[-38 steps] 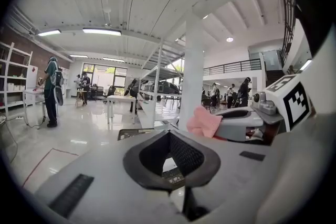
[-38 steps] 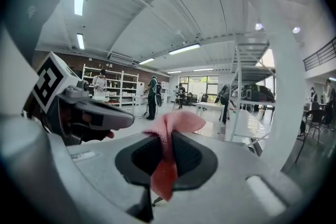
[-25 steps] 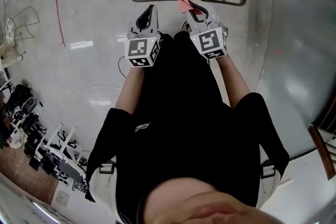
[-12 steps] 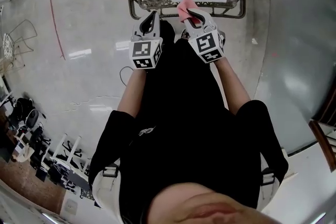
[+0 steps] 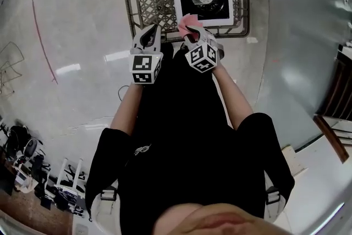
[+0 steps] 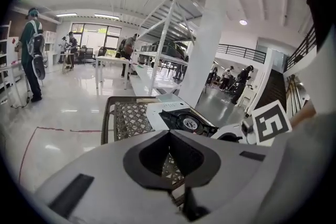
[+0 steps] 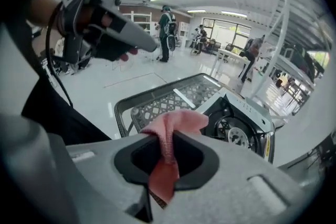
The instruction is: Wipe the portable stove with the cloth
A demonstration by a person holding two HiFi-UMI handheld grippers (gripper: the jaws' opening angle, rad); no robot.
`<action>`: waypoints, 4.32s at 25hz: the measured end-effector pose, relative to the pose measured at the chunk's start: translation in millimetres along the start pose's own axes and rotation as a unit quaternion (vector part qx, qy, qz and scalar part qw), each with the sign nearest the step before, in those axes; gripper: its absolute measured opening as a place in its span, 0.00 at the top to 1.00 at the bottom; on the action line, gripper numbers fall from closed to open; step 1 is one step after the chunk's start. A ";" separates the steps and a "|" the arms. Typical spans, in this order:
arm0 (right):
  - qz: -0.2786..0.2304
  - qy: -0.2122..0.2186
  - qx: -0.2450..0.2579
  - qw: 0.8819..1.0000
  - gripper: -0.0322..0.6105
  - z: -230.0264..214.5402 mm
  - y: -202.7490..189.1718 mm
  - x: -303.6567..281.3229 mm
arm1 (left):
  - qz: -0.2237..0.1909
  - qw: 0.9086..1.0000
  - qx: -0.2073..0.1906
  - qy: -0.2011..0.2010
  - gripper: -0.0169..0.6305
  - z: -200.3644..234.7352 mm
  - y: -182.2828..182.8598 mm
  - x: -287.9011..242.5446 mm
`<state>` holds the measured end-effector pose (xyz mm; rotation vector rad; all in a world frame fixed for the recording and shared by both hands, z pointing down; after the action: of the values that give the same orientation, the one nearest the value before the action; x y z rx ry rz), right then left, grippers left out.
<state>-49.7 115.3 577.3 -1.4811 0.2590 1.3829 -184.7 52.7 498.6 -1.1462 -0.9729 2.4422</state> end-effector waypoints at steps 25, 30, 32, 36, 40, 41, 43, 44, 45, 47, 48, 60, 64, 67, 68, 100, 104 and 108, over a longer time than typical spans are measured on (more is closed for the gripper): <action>-0.070 0.164 0.078 0.981 0.76 -17.7 -31.8 -36.1 | 0.056 0.982 0.094 0.156 0.97 -3.7 -74.8 -74.6; -0.076 0.169 0.081 0.979 0.76 -22.5 -33.6 -35.2 | 0.042 0.972 0.127 0.195 0.97 -12.9 -90.9 -70.3; -0.077 0.171 0.083 0.979 0.75 -23.1 -36.9 -33.1 | 0.033 0.969 0.135 0.206 0.97 -19.5 -96.9 -68.2; -0.075 0.176 0.094 0.977 0.75 -25.8 -48.6 -27.1 | 0.022 0.969 0.132 0.207 0.97 -37.2 -101.1 -66.1; -0.075 0.172 0.089 0.978 0.73 -32.3 -53.7 -17.0 | 0.008 0.971 0.126 0.202 0.97 -44.9 -87.5 -63.0; -0.074 0.168 0.084 0.980 0.72 -34.4 -54.8 -13.9 | 0.006 0.972 0.125 0.200 0.97 -46.1 -83.0 -63.1; -0.071 0.158 0.072 0.982 0.72 -38.5 -61.3 -8.9 | 0.005 0.973 0.120 0.195 0.97 -49.8 -77.0 -66.9; -0.070 0.153 0.066 0.984 0.72 -40.5 -67.1 -7.1 | 0.004 0.974 0.116 0.193 0.97 -52.9 -75.8 -70.3; -0.068 0.149 0.059 0.985 0.72 -42.4 -73.8 -5.5 | 0.005 0.975 0.111 0.190 0.97 -56.8 -75.2 -74.3; -0.066 0.141 0.047 0.987 0.72 -46.5 -86.3 -2.8 | 0.008 0.978 0.099 0.182 0.97 -64.1 -73.9 -82.8; -0.065 0.137 0.041 0.988 0.72 -48.8 -91.4 -1.6 | 0.011 0.980 0.093 0.177 0.97 -66.9 -72.4 -87.1; -0.064 0.118 -0.019 0.991 0.72 -70.1 -125.7 14.8 | 0.035 0.991 0.039 0.122 0.97 -94.3 -45.1 -131.6; -0.064 0.109 -0.036 0.991 0.73 -74.9 -136.0 21.6 | 0.049 0.993 0.019 0.102 0.97 -106.4 -39.8 -146.8; -0.066 0.102 -0.056 0.991 0.73 -79.2 -145.5 27.2 | 0.061 0.994 0.004 0.088 0.97 -115.2 -35.2 -158.1; -0.068 0.100 -0.063 0.991 0.73 -82.0 -149.6 28.1 | 0.065 0.994 -0.002 0.084 0.97 -117.3 -33.4 -163.1; -0.094 0.051 -0.082 0.991 0.89 -118.5 -185.6 77.7 | 0.053 0.995 -0.001 0.089 0.97 -105.2 -12.1 -168.0; -0.123 0.040 -0.043 0.991 0.89 -126.9 -162.4 98.9 | 0.013 0.990 0.043 0.133 0.97 -79.2 -2.0 -141.9; -0.147 0.055 0.007 0.988 0.89 -143.6 -119.9 85.7 | -0.015 0.983 0.078 0.167 0.97 -52.5 -1.4 -112.8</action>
<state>151.5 96.7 538.5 -1.5182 0.1138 1.0636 -71.6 21.8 540.4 -1.4121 -0.6788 2.1599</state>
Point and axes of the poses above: the fingertips, and each gripper's own axes: x backward along the fingers, z to its left, y out of its top, the point moved 6 cm from there along x, backward along the fingers, and after that the axes turned 13 degrees about x, right-handed, at the moved point
